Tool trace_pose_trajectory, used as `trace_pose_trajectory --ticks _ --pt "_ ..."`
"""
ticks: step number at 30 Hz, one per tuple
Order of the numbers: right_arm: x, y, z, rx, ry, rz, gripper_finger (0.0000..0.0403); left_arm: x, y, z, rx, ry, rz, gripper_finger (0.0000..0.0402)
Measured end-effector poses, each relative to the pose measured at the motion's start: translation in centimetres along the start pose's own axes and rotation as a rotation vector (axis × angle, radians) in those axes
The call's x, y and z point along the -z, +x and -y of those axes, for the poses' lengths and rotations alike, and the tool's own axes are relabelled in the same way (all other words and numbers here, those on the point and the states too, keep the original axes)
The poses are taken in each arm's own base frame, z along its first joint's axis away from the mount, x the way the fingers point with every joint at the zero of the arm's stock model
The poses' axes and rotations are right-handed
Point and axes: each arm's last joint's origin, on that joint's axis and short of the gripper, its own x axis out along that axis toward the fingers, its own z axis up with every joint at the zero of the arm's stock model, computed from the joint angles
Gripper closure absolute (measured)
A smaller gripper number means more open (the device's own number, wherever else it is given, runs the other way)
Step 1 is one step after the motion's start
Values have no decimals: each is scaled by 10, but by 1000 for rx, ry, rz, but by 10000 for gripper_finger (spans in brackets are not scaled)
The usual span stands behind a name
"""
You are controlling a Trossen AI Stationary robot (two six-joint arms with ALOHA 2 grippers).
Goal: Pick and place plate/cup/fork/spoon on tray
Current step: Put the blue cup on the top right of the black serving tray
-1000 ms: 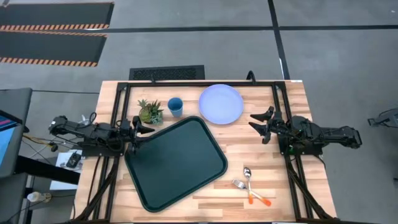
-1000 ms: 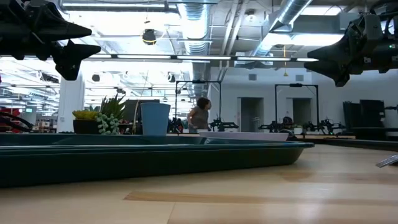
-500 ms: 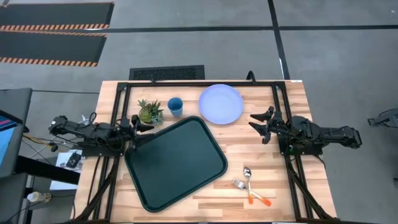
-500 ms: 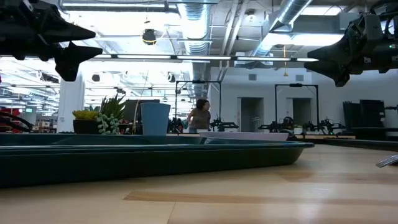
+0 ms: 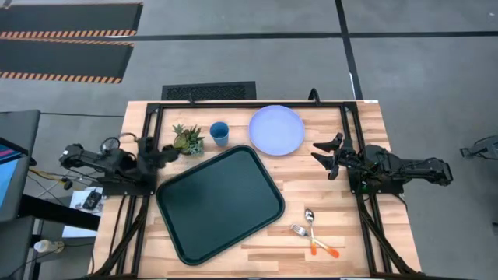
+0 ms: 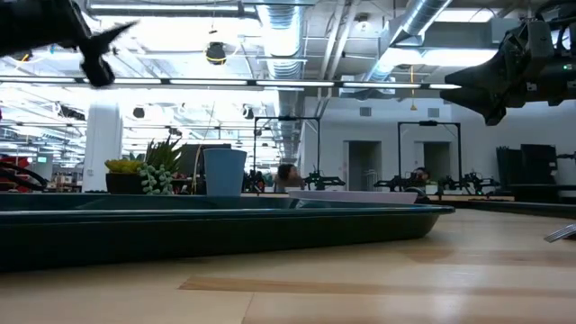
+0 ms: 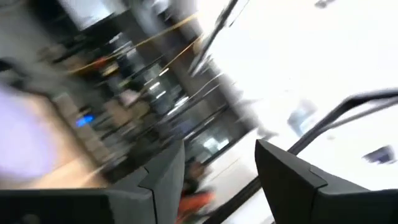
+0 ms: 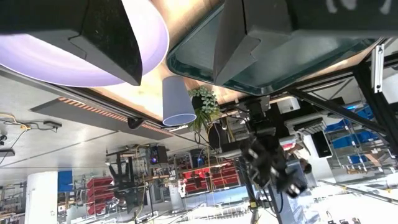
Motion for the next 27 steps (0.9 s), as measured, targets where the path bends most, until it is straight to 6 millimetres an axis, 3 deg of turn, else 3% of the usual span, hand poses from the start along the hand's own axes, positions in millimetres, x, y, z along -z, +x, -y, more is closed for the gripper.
trace_pose_trajectory --ticks 5,10,14,21,27 --pt "0 0 0 0 0 1 179 -17 30 37 -40 138 65 219" --pt "-3 0 -1 -8 120 35 179 -16 80 63 -330 363 57 219" --pt "-7 0 -1 -18 285 58 179 -7 122 71 -540 439 -6 219" --pt "-11 -1 -2 -35 488 80 179 -2 187 58 -794 462 -315 210" --pt "-11 -1 -2 -36 513 80 179 -36 227 20 -1017 455 -605 187"
